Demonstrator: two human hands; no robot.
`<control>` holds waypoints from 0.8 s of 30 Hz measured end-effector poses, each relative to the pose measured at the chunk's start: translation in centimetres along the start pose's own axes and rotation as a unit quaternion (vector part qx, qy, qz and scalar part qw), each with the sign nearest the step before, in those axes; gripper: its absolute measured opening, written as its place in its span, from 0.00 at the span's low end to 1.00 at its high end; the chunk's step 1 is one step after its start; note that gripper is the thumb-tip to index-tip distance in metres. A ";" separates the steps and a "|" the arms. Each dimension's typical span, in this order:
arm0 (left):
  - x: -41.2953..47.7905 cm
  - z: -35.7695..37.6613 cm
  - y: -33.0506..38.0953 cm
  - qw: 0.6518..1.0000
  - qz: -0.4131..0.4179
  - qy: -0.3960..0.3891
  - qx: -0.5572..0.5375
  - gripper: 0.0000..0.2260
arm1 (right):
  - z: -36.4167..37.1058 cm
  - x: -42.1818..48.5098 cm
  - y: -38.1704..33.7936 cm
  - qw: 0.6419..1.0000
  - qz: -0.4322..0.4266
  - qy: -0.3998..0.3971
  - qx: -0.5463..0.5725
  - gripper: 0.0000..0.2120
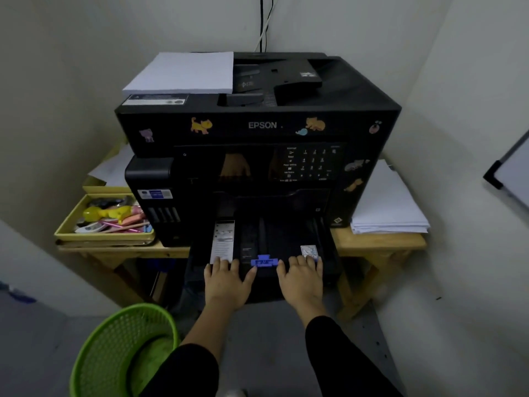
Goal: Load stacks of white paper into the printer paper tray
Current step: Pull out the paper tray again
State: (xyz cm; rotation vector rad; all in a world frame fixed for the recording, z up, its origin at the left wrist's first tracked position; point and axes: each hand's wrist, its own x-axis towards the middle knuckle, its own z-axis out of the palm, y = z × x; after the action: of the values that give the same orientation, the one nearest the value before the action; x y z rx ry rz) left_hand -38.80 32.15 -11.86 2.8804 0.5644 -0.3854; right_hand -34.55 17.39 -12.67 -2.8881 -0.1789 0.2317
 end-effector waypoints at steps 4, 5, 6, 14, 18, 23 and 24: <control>-2.0 0.4 -0.3 1.000 0.012 -0.004 0.025 0.31 | 0.0 -2.0 0.2 1.000 0.005 -0.007 0.011 0.25; -2.5 0.5 -0.4 1.000 0.016 -0.005 0.026 0.31 | 0.0 -2.4 0.3 1.000 0.007 -0.009 0.013 0.25; -3.0 0.7 -0.6 0.999 0.020 -0.006 0.026 0.31 | 0.1 -2.9 0.4 1.000 0.009 -0.015 0.013 0.25; -5.3 0.7 -1.8 0.998 0.040 -0.041 0.030 0.33 | -0.1 -5.4 0.6 0.998 0.034 -0.057 0.017 0.26; -7.3 1.7 -1.9 0.998 0.043 -0.024 0.048 0.33 | 0.6 -7.3 1.0 0.998 0.043 -0.037 0.016 0.24; -8.6 2.1 -2.7 0.998 0.049 -0.018 0.047 0.33 | 1.2 -9.1 0.4 0.998 0.055 -0.010 0.013 0.24; -9.0 2.3 -2.7 0.998 0.051 -0.012 0.047 0.32 | 1.4 -9.5 0.4 0.998 0.057 0.002 0.011 0.24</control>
State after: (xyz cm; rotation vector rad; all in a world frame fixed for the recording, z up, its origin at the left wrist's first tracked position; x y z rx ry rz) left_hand -48.45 31.03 -11.77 2.9752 0.4045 -0.4432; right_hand -44.05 16.01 -12.76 -2.8796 -0.0104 0.2459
